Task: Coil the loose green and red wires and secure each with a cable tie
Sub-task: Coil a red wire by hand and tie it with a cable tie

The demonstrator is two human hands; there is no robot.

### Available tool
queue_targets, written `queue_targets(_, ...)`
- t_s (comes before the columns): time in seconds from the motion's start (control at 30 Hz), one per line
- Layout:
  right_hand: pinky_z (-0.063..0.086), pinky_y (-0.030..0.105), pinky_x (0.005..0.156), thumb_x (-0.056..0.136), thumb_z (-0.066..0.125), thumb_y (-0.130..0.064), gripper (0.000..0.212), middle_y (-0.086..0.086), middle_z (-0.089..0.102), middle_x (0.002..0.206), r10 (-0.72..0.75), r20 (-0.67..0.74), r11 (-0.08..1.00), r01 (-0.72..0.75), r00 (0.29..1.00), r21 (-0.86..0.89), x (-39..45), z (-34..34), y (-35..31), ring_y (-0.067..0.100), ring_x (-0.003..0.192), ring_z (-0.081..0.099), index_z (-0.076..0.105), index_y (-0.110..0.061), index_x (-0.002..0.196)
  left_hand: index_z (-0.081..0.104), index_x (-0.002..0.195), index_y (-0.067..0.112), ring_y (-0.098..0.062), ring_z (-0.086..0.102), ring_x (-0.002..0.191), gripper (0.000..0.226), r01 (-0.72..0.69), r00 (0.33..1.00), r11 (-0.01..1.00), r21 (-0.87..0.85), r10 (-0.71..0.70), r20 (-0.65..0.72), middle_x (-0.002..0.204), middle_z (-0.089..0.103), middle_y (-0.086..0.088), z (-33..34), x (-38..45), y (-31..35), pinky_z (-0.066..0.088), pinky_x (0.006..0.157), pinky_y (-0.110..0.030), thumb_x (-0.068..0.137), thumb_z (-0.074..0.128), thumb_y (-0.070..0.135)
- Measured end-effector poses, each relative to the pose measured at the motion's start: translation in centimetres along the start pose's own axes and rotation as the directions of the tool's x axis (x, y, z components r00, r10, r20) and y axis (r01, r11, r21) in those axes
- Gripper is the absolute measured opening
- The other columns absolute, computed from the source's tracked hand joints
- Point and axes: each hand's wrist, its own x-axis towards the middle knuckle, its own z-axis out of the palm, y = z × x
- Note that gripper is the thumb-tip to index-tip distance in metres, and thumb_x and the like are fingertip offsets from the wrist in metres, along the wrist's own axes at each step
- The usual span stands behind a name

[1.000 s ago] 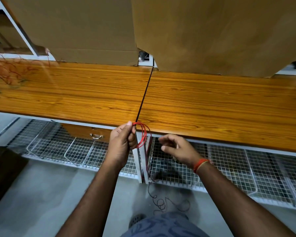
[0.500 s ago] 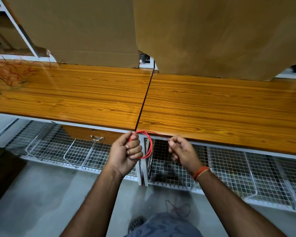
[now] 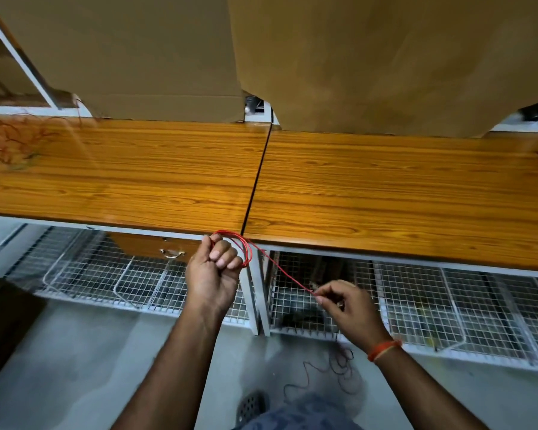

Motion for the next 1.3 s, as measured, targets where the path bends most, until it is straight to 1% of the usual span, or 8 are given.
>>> queue_targets(0.13,0.050,0.024,0.076,0.099,0.062,-0.026,0.012,-0.014,0.061,0.093,-0.252,0.091,0.962,0.260,0.963,-0.087,-0.4,-1.8,-3.1,0.002,0.091,0.059,0.074,-0.022,0.099,0.050,0.092,0.013,-0.008,0.040,0.051,0.030,-0.119,0.992,0.929,0.351,0.101,0.071,0.061,0.045,0.005,1.5,-0.5,-1.8,0.038,0.050,-0.019,0.112,0.032,0.026)
queue_targets(0.23,0.047,0.024,0.072,0.103,0.055,-0.030,0.023,-0.008,0.058,0.092,-0.425,0.033,0.899,0.426,0.905,-0.100,0.1,-3.5,-7.0,0.009,0.086,0.057,0.072,-0.015,0.100,0.050,0.102,0.006,-0.013,0.056,0.058,0.028,-0.273,0.960,0.650,0.710,0.136,0.244,0.065,0.062,-0.001,2.8,-1.5,-3.7,0.050,0.059,-0.024,0.113,0.030,0.023)
queue_targets(0.4,0.041,0.014,0.075,0.097,0.066,-0.012,0.008,-0.006,0.061,0.090,-0.500,-0.112,0.865,0.487,0.859,-0.122,1.7,-7.4,-10.9,0.008,0.085,0.057,0.074,-0.012,0.099,0.055,0.098,0.007,-0.017,0.046,0.054,0.030,-0.371,0.915,0.416,0.830,0.012,0.403,0.061,0.053,-0.002,4.9,-3.1,-6.9,0.035,0.051,-0.028,0.113,0.036,0.026)
queue_targets(0.7,0.048,0.018,0.075,0.095,0.073,-0.018,0.008,-0.007,0.066,0.093,-0.346,-0.259,0.924,0.375,0.902,0.072,2.5,-10.5,-8.3,0.010,0.089,0.063,0.073,-0.015,0.102,0.056,0.081,0.013,-0.011,0.023,0.049,0.034,-0.258,0.890,0.582,0.771,-0.167,0.424,0.056,0.032,0.004,7.7,-4.9,-9.0,0.018,0.048,-0.026,0.101,0.045,0.038)
queue_targets(0.8,0.044,0.014,0.084,0.103,0.056,-0.036,0.027,-0.003,0.060,0.104,-0.297,-0.212,0.949,0.313,0.931,0.046,2.2,-10.1,-6.8,0.005,0.101,0.058,0.070,-0.016,0.116,0.052,0.080,0.014,-0.008,0.018,0.046,0.029,-0.150,0.876,0.732,0.665,-0.213,0.432,0.054,0.029,0.008,8.4,-5.1,-9.9,0.014,0.045,-0.024,0.101,0.046,0.034)
queue_targets(0.9,0.042,0.018,0.083,0.107,0.041,-0.038,0.032,0.000,0.053,0.101,-0.305,-0.179,0.945,0.320,0.935,0.061,1.9,-9.3,-5.8,0.008,0.097,0.055,0.065,-0.017,0.105,0.051,0.081,0.013,-0.008,0.018,0.046,0.028,-0.095,0.870,0.809,0.580,-0.216,0.444,0.054,0.026,0.007,8.8,-5.6,-11.2,0.013,0.046,-0.026,0.102,0.044,0.031)
queue_targets(1.13,0.045,0.039,0.075,0.108,0.041,-0.027,0.035,0.003,0.050,0.089,-0.372,-0.208,0.918,0.391,0.905,0.061,2.6,-9.9,-5.6,0.022,0.085,0.052,0.057,-0.006,0.085,0.061,0.081,0.009,-0.010,0.033,0.044,0.042,0.210,0.784,0.850,0.483,-0.442,0.437,0.049,0.037,0.004,9.6,-6.2,-10.7,0.036,0.050,-0.026,0.104,0.034,0.033)
queue_targets(1.3,0.046,0.038,0.076,0.108,0.042,-0.027,0.033,0.005,0.052,0.091,-0.433,-0.181,0.890,0.451,0.883,0.066,3.6,-9.6,-6.3,0.023,0.085,0.054,0.059,-0.007,0.087,0.066,0.091,0.006,-0.007,0.029,0.045,0.044,0.476,0.684,0.824,0.306,-0.566,0.460,0.047,0.038,0.010,9.1,-5.5,-9.7,0.034,0.052,-0.024,0.105,0.034,0.033)
